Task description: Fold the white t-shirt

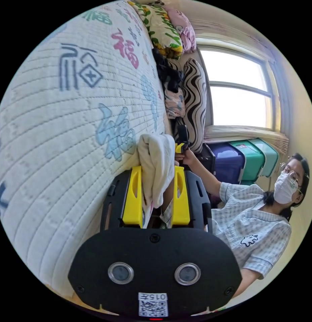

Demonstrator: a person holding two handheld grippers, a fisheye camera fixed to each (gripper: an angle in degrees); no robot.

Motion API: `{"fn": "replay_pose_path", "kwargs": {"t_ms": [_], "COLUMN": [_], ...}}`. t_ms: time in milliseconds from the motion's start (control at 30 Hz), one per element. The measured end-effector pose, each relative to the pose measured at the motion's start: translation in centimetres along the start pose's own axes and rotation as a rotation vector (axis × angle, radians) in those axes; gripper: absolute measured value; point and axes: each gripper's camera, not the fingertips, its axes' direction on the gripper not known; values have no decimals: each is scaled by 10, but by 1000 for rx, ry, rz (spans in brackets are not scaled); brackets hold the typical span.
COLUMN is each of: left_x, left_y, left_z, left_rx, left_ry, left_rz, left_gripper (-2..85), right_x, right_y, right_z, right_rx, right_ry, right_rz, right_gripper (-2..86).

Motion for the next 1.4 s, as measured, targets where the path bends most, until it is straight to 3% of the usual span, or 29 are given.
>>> {"fn": "replay_pose_path", "kwargs": {"t_ms": [200, 400, 567, 833, 1067, 1267, 1400], "left_x": [14, 57, 108, 176, 158, 83, 73], "left_y": [5, 53, 133, 274, 361, 400, 432], "left_z": [-14, -77, -187, -418, -589, -626, -631], "left_rx": [-32, 84, 299, 617, 843, 886, 991], "left_ry": [18, 27, 22, -189, -238, -250, -190], "left_rz": [14, 85, 125, 96, -50, -239, -200], "left_gripper": [74, 60, 58, 56, 58, 65, 71], "right_x": [19, -11, -65, -180, -217, -180, -155], "right_y": [-26, -39, -98, -262, -383, -447, -462], "right_z": [29, 47, 113, 332, 514, 629, 660], "right_rx": [2, 26, -56, -317, -413, -460, -412], "right_ry": [-31, 47, 44, 18, 15, 238, 182], "right_rz": [-12, -101, -252, -491, -497, -393, -366], "right_gripper": [51, 31, 28, 28, 27, 34, 46]}}
